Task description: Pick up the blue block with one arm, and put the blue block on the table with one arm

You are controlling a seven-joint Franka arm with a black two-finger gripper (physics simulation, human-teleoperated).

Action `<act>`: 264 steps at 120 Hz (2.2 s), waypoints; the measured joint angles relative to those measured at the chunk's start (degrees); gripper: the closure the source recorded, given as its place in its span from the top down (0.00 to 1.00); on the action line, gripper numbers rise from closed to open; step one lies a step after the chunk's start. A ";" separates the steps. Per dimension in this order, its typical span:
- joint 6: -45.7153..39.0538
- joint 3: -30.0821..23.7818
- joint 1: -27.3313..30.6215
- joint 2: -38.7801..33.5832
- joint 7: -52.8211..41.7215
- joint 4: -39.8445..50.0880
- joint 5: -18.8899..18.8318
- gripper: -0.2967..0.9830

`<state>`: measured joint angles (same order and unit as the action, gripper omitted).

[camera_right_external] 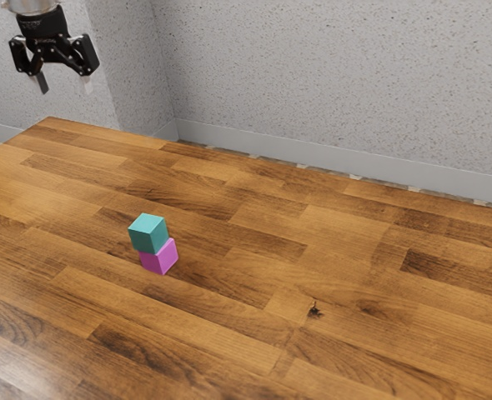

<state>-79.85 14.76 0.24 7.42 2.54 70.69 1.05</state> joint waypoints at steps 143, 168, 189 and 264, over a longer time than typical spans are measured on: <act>-26.52 -1.58 -0.26 6.10 -1.83 26.49 2.90 0.77; -38.71 -2.48 -0.26 6.25 -6.62 33.38 1.69 0.77; -43.41 -2.52 -0.12 9.75 -12.19 33.03 3.32 0.77; -46.13 -1.84 0.16 18.44 -9.80 26.35 4.75 0.77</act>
<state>-125.98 12.93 0.40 25.85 -7.26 97.04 5.80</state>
